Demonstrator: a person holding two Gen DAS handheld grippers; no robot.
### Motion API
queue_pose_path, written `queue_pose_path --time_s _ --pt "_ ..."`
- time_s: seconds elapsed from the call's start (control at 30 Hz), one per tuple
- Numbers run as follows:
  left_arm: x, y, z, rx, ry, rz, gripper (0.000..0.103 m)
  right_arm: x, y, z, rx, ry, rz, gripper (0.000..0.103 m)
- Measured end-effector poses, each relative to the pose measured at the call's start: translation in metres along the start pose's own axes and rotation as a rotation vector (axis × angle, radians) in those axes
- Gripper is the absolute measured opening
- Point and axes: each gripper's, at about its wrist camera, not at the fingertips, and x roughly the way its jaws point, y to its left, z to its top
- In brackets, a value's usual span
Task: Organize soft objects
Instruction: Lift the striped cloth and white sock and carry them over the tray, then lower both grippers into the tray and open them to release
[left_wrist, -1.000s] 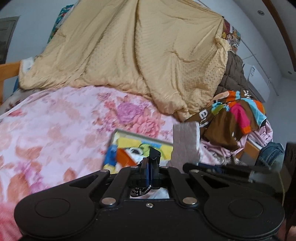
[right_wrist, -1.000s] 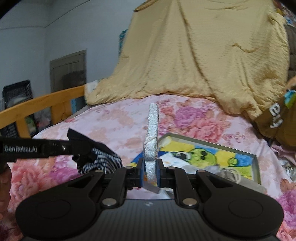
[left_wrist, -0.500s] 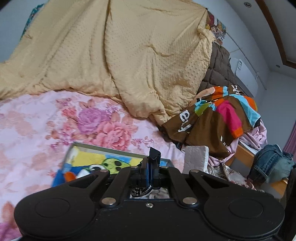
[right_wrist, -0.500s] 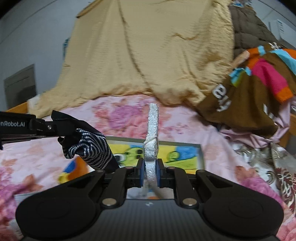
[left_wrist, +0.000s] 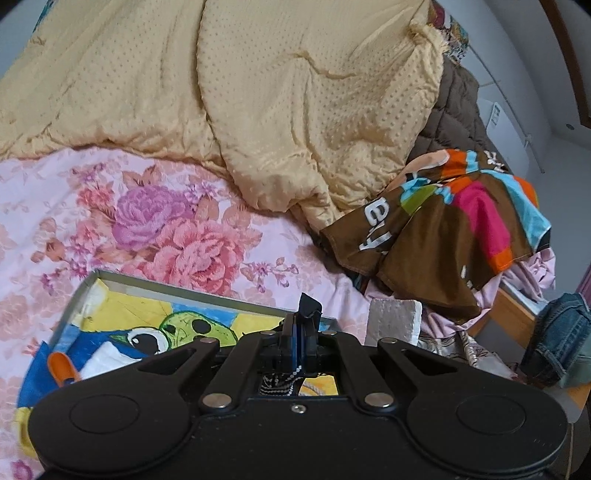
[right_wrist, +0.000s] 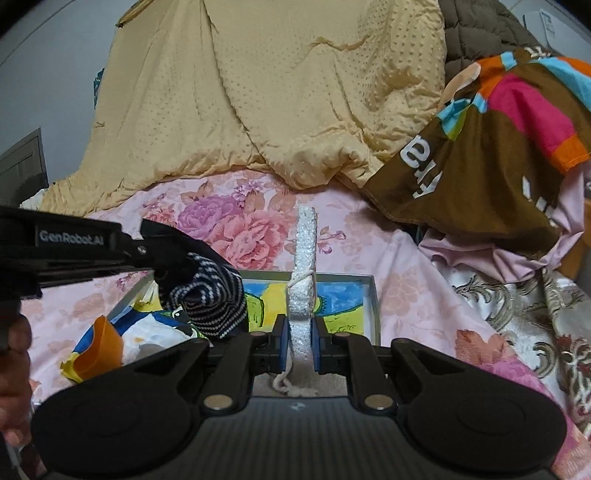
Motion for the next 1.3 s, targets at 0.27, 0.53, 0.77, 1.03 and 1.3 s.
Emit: queue_pose_path --time_s 0.27,0.53,0.77,1.03,1.3 --pt "0.031 0.015 -0.017 -0.038 0.051 0.049 0.001 0.028 -0.009 -0.007 0.000 0.040 0.015 0.014" --pt "0.045 0.029 -0.032 -0.048 0.091 0.089 0.001 0.041 -0.002 -0.005 -0.031 0.024 0.041 0.014" --pt "0.048 0.038 -0.038 -0.062 0.112 0.105 0.002 0.049 0.004 -0.009 -0.047 0.036 0.055 0.016" --pt "0.043 0.040 -0.040 -0.060 0.118 0.120 0.008 0.046 0.011 -0.008 -0.062 0.037 0.082 0.020" --pt "0.026 0.041 -0.039 -0.052 0.126 0.150 0.030 0.038 0.011 -0.002 -0.057 0.026 0.092 0.043"
